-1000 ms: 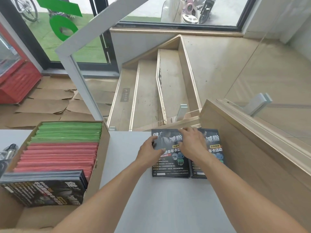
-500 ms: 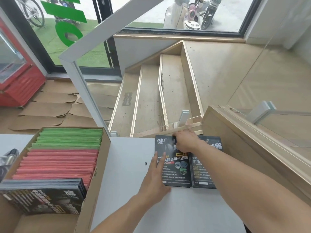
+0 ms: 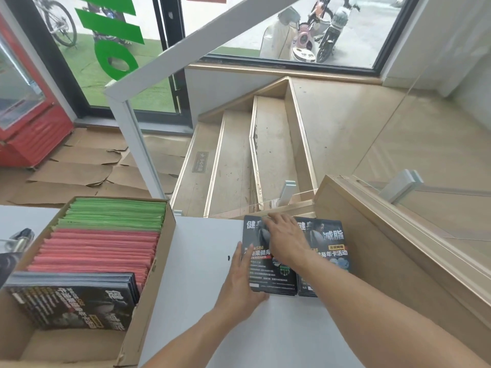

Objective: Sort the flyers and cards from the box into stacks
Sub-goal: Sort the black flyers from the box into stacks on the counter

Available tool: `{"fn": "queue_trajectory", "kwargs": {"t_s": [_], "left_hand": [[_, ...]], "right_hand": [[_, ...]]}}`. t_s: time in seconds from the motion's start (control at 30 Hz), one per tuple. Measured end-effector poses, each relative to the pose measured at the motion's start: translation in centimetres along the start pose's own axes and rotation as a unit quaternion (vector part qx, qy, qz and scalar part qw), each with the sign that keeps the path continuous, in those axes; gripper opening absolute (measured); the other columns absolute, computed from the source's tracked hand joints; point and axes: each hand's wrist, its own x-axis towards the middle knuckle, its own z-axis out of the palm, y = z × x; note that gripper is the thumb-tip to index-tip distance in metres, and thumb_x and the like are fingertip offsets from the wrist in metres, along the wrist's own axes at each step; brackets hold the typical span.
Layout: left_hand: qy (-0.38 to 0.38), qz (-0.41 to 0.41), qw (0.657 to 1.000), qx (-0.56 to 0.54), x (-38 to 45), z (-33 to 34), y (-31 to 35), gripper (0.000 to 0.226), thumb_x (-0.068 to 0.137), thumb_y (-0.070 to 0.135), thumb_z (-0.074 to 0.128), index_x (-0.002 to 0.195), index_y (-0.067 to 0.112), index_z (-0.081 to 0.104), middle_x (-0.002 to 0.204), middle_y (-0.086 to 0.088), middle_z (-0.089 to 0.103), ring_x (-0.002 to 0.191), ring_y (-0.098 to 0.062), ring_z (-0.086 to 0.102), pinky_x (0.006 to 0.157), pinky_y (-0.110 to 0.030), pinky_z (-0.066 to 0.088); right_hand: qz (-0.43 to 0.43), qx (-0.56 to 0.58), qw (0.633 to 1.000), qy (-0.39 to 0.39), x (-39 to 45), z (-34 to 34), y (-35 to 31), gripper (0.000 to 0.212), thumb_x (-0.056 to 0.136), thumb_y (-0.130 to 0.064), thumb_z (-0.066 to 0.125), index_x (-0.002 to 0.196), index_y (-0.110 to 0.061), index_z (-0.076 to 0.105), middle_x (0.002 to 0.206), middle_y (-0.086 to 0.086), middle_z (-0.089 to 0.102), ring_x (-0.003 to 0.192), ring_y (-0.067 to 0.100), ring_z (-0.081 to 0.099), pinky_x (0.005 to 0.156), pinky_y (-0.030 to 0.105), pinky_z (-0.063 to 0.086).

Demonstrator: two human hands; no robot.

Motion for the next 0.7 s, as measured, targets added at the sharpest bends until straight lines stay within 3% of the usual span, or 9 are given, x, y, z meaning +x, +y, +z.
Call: {"fn": "queue_trajectory", "kwargs": {"t_s": [0.07, 0.17, 0.2, 0.27, 0.33, 0.53, 0.63, 0.7], "left_hand": [[0.026, -0.012, 0.998, -0.047, -0.7, -0.1, -0.1, 0.112, 0.075, 0.034, 0.086, 0.159, 0.035, 0.011, 0.164, 0.021, -0.005, 0.143, 0.009, 0.009, 0.105, -0.008, 0.023], [0.096, -0.013, 0.992, -0.084, -2.4, -0.7, -0.7, 0.092, 0.084, 0.023, 0.080, 0.157, 0.031, 0.025, 0.160, 0.026, 0.008, 0.144, 0.009, 0.017, 0.097, 0.008, 0.014], [0.124, -0.008, 0.989, -0.081, -3.2, -1.1, -1.0, 0.084, 0.087, 0.019, 0.077, 0.155, 0.030, 0.030, 0.160, 0.027, 0.012, 0.147, 0.006, 0.020, 0.101, 0.005, 0.015], [0.172, 0.005, 0.982, -0.079, -4.9, -2.3, -1.2, 0.071, 0.091, 0.014, 0.072, 0.151, 0.031, 0.038, 0.157, 0.030, 0.019, 0.147, 0.002, 0.026, 0.115, -0.012, 0.025], [0.211, 0.020, 0.973, -0.096, -7.1, -4.0, -0.9, 0.063, 0.093, 0.011, 0.069, 0.148, 0.032, 0.044, 0.155, 0.035, 0.025, 0.144, 0.007, 0.030, 0.118, -0.027, 0.034], [0.391, 0.122, 0.910, -0.071, -13.8, -11.8, -0.1, 0.043, 0.096, 0.001, 0.062, 0.135, 0.020, 0.059, 0.148, 0.015, 0.051, 0.141, -0.009, 0.045, 0.114, -0.021, 0.034], [0.430, 0.072, 0.899, -0.033, -15.6, -15.6, -3.0, 0.042, 0.098, 0.004, 0.059, 0.136, 0.022, 0.056, 0.149, 0.012, 0.049, 0.144, -0.008, 0.038, 0.118, -0.030, 0.033], [0.429, 0.013, 0.903, 0.013, -16.3, -17.7, -5.8, 0.049, 0.097, 0.006, 0.060, 0.143, 0.021, 0.050, 0.154, 0.009, 0.044, 0.149, -0.009, 0.029, 0.122, -0.040, 0.029]], "right_hand": [[-0.021, 0.035, 0.998, 0.037, -2.5, 1.1, -1.8, 0.061, 0.089, -0.007, 0.051, 0.148, -0.023, 0.045, 0.152, 0.000, 0.044, 0.142, 0.022, 0.035, 0.121, 0.036, 0.019], [-0.046, 0.104, 0.991, 0.064, -5.8, 2.4, -4.2, 0.064, 0.080, -0.003, 0.057, 0.141, -0.021, 0.055, 0.143, 0.001, 0.053, 0.136, 0.023, 0.044, 0.117, 0.043, 0.033], [-0.052, 0.127, 0.988, 0.072, -6.5, 2.7, -5.1, 0.062, 0.079, -0.006, 0.057, 0.140, -0.021, 0.057, 0.140, 0.001, 0.056, 0.132, 0.023, 0.048, 0.113, 0.044, 0.038], [-0.060, 0.171, 0.978, 0.104, -7.5, 2.9, -7.0, 0.061, 0.079, -0.006, 0.052, 0.137, -0.023, 0.059, 0.136, -0.002, 0.059, 0.127, 0.020, 0.052, 0.106, 0.043, 0.045], [-0.052, 0.226, 0.963, 0.140, -8.0, 2.6, -9.3, 0.063, 0.083, 0.001, 0.046, 0.138, -0.025, 0.058, 0.135, -0.007, 0.059, 0.125, 0.015, 0.052, 0.104, 0.039, 0.046], [-0.125, 0.298, 0.920, 0.224, -7.8, 0.5, -18.4, 0.054, 0.091, 0.004, 0.052, 0.139, -0.021, 0.059, 0.130, -0.006, 0.063, 0.121, 0.013, 0.056, 0.103, 0.027, 0.044], [-0.210, 0.282, 0.912, 0.211, -7.6, -0.3, -23.4, 0.046, 0.094, -0.004, 0.055, 0.137, -0.019, 0.061, 0.130, -0.005, 0.064, 0.121, 0.017, 0.057, 0.104, 0.030, 0.045], [-0.234, 0.236, 0.927, 0.171, -7.2, -0.6, -26.4, 0.050, 0.095, -0.009, 0.054, 0.144, -0.020, 0.055, 0.138, -0.004, 0.061, 0.126, 0.020, 0.053, 0.108, 0.033, 0.042]]}}
